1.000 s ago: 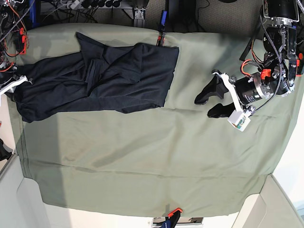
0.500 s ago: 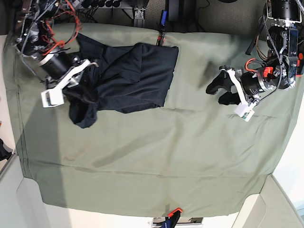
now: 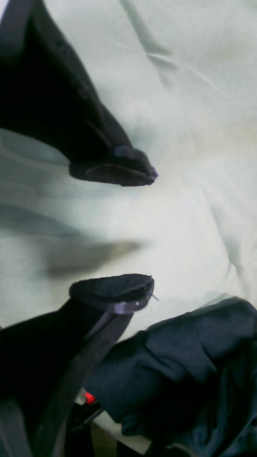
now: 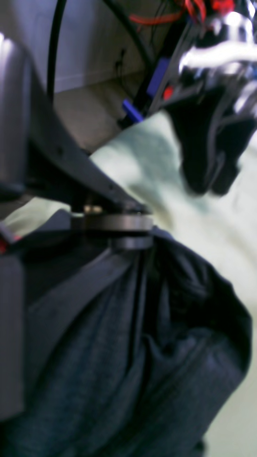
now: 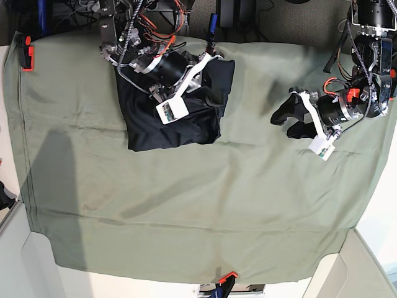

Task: Fold the T-shirt properly
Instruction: 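Grasp the collar end with the right gripper and fold it onto the bundle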

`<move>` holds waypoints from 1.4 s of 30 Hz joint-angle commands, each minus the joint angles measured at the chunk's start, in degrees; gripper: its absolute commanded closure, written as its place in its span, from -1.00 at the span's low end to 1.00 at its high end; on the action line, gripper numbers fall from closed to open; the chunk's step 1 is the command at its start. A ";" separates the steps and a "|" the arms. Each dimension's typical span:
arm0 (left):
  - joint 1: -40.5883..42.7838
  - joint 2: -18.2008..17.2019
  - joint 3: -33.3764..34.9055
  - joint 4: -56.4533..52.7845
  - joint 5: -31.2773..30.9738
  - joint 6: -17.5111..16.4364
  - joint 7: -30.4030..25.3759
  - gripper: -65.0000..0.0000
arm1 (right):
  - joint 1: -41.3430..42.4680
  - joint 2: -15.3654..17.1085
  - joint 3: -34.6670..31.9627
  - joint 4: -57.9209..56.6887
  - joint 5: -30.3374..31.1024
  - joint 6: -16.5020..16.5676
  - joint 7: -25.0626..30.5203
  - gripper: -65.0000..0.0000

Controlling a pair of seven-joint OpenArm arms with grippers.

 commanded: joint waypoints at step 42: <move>-0.70 -3.15 -0.44 0.76 -3.89 -0.54 0.07 -0.14 | 5.03 7.65 13.33 9.09 -7.65 -5.38 -4.79 1.00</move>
